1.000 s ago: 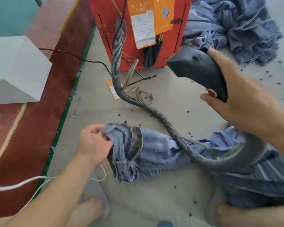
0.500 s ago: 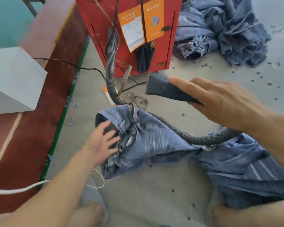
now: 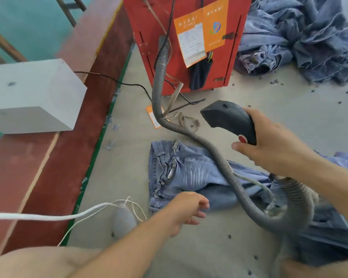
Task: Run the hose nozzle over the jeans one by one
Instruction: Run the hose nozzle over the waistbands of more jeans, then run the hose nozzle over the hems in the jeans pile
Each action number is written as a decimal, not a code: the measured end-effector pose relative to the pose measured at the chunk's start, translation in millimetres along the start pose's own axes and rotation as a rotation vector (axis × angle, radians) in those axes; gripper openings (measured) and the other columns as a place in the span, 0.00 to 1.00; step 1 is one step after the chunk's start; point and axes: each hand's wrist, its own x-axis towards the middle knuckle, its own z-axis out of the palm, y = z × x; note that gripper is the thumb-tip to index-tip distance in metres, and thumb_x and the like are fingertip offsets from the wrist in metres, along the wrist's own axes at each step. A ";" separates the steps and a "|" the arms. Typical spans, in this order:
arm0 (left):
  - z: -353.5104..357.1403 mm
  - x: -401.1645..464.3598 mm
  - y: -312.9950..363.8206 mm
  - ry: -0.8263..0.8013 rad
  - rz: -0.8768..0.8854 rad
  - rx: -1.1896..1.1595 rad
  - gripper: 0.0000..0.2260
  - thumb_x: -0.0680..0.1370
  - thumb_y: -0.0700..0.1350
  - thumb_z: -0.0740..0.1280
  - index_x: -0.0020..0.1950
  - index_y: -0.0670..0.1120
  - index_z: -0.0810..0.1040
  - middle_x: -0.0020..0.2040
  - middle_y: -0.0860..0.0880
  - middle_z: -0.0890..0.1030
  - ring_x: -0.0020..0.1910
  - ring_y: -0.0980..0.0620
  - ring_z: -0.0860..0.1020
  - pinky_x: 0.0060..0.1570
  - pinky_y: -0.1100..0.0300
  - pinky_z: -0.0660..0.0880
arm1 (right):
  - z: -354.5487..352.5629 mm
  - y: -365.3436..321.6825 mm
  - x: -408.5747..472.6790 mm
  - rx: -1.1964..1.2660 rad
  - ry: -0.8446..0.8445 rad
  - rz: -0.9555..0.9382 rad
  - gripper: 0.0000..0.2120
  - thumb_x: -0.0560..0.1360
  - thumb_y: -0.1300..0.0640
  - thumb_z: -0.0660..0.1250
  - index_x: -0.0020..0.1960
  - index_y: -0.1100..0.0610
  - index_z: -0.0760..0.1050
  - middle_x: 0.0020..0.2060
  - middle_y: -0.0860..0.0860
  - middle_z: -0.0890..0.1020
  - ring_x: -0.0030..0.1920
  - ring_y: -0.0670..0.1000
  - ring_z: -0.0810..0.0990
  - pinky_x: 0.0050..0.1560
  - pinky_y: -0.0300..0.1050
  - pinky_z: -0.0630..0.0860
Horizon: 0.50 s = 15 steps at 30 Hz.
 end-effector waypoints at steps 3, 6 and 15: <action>10.1 -6.8 2.9 0.003 0.085 -0.157 0.14 0.86 0.53 0.57 0.56 0.46 0.79 0.56 0.46 0.86 0.49 0.50 0.80 0.49 0.58 0.74 | 36.6 -6.7 -9.1 0.180 -0.045 0.129 0.30 0.78 0.51 0.73 0.74 0.49 0.62 0.47 0.50 0.82 0.41 0.56 0.82 0.44 0.51 0.79; 22.1 -21.4 14.0 -0.203 0.278 -0.331 0.28 0.84 0.65 0.50 0.65 0.46 0.78 0.58 0.48 0.85 0.56 0.49 0.82 0.60 0.55 0.75 | 66.6 -18.0 -25.2 0.414 -0.081 0.269 0.30 0.80 0.51 0.70 0.77 0.50 0.60 0.52 0.49 0.82 0.48 0.54 0.83 0.54 0.54 0.80; 16.2 -29.5 39.4 0.009 0.448 -0.499 0.09 0.78 0.43 0.73 0.52 0.44 0.74 0.35 0.46 0.76 0.29 0.51 0.76 0.29 0.57 0.76 | 10.2 58.6 -53.0 -0.307 -0.184 0.486 0.39 0.77 0.25 0.52 0.83 0.41 0.52 0.77 0.59 0.64 0.78 0.67 0.57 0.74 0.67 0.59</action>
